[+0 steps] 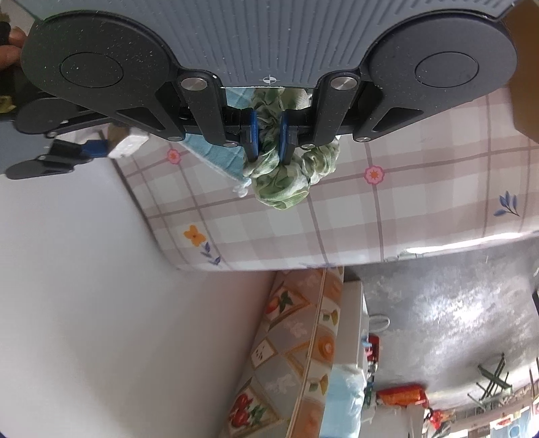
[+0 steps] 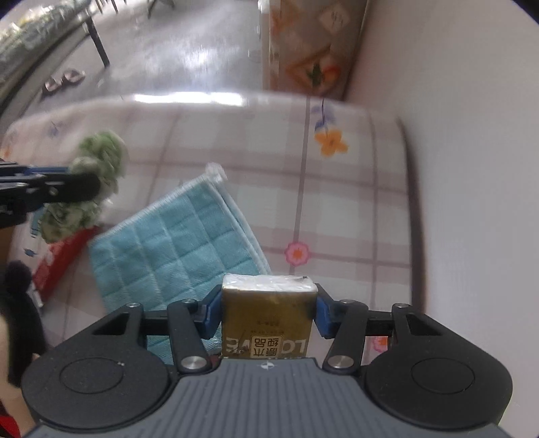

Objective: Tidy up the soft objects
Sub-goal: 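Drop the scrunchie into the box from the left tool while the right tool carries the tissue pack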

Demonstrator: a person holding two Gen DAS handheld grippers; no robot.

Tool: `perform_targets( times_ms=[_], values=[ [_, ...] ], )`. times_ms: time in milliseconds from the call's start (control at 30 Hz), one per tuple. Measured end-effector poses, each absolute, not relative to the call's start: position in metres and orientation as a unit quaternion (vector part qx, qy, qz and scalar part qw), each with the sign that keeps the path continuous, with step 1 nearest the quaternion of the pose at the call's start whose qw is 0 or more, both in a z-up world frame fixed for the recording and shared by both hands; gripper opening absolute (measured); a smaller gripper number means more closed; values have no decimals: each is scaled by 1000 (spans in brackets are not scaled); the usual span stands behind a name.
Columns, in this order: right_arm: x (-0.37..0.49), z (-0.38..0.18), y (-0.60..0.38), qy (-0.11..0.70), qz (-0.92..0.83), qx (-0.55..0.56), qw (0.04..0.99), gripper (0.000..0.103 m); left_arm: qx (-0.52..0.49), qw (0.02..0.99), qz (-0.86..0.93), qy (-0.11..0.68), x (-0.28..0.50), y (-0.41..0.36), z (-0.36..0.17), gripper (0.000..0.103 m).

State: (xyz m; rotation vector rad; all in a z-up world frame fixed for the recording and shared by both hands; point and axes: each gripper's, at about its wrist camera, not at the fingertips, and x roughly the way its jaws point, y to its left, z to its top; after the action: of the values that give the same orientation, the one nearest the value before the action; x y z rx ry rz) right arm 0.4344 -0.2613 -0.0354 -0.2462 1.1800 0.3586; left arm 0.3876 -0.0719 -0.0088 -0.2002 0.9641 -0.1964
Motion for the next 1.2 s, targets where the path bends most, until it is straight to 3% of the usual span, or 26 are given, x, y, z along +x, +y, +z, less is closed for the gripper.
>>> perform_targets(
  times_ms=[267,667,967,1200],
  values=[
    [367,44,-279,428,208,-69,877,56,-101,895,-107,422,333,-66,40,11],
    [230,143,-266,277,342,3,898,56,-126,933,-113,319,176,12,128,11],
    [196,168,-197,249,476,49,842,56,-147,947,-41,282,95,90,128,11],
    [197,157,-122,288,531,68,794,56,-173,935,-5,308,92,130,90,11]
  ],
)
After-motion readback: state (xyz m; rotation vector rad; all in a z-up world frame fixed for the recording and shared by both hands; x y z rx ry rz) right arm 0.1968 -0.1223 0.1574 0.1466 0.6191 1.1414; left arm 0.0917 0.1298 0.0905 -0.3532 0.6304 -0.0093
